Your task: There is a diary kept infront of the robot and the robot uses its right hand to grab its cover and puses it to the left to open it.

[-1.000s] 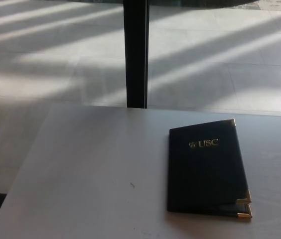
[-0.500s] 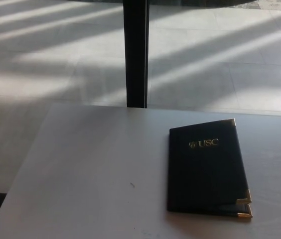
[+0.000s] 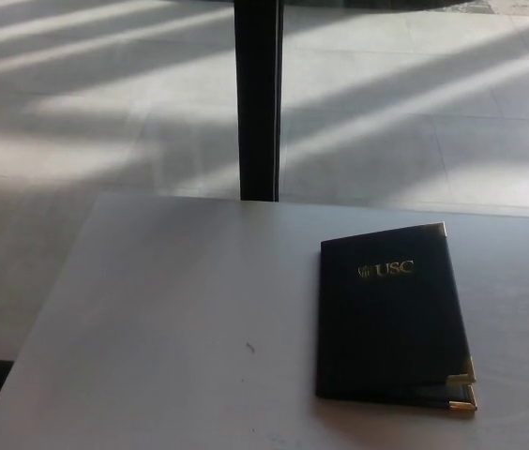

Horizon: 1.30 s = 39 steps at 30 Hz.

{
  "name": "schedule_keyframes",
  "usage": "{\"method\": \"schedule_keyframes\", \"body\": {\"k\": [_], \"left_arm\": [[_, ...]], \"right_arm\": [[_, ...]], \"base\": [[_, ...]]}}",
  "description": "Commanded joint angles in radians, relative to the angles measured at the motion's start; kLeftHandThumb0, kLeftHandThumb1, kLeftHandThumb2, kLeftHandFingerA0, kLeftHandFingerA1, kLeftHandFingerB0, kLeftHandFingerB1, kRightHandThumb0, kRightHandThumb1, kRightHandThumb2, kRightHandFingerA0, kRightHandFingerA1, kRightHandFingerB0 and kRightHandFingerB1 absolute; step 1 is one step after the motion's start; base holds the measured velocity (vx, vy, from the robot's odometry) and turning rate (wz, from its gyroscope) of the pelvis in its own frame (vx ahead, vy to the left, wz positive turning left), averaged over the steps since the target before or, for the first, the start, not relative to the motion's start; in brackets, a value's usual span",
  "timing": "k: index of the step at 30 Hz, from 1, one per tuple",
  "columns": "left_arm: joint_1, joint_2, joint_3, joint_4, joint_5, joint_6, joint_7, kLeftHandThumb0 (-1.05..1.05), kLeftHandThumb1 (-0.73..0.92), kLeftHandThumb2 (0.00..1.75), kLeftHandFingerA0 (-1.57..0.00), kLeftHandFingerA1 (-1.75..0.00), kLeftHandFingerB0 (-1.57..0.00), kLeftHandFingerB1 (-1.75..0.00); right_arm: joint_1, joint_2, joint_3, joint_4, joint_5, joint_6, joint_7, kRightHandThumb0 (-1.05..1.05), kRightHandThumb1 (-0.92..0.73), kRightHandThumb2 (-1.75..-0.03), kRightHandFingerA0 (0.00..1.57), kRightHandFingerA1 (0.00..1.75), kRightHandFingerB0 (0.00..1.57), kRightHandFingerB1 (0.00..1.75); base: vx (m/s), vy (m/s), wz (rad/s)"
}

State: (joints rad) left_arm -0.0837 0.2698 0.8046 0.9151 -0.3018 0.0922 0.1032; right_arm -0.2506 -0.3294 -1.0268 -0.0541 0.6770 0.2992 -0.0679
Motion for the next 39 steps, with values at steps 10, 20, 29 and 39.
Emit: {"method": "schedule_keyframes", "body": {"k": [10, 20, 29, 39], "left_arm": [[-0.01, 0.047, -0.009, 0.01, -0.055, 0.029, 0.054, -0.83, 0.92, 0.96, -0.34, -0.84, -0.29, -0.67], [-0.017, 0.053, -0.023, 0.031, -0.074, 0.022, 0.067, -0.83, 0.92, 0.95, -0.35, -0.83, -0.31, -0.67], [-0.001, 0.044, -0.041, 0.006, -0.088, 0.018, 0.07, -0.82, 0.92, 0.97, -0.35, -0.86, -0.29, -0.68], [-0.007, 0.051, -0.054, 0.006, -0.099, 0.023, 0.072, -0.84, 0.92, 0.97, -0.34, -0.85, -0.29, -0.68]], "right_arm": [[0.039, 0.265, 0.335, -0.16, 0.168, 0.239, -0.131, -0.79, -0.9, -0.66, 0.34, 0.47, 0.26, 0.43], [0.046, 0.402, 0.478, -0.109, 0.132, 0.211, -0.182, -0.77, -0.92, -0.7, 0.31, 0.46, 0.24, 0.41], [0.045, 0.42, 0.527, -0.009, 0.108, 0.181, -0.158, -0.82, -0.92, -0.69, 0.3, 0.5, 0.24, 0.44], [0.048, 0.426, 0.555, 0.08, 0.064, 0.138, -0.159, -0.85, -0.92, -0.68, 0.31, 0.5, 0.26, 0.45]], "base": [[0.0, 0.0, 0.0], [0.0, 0.0, 0.0], [0.0, 0.0, 0.0], [0.0, 0.0, 0.0]]}}
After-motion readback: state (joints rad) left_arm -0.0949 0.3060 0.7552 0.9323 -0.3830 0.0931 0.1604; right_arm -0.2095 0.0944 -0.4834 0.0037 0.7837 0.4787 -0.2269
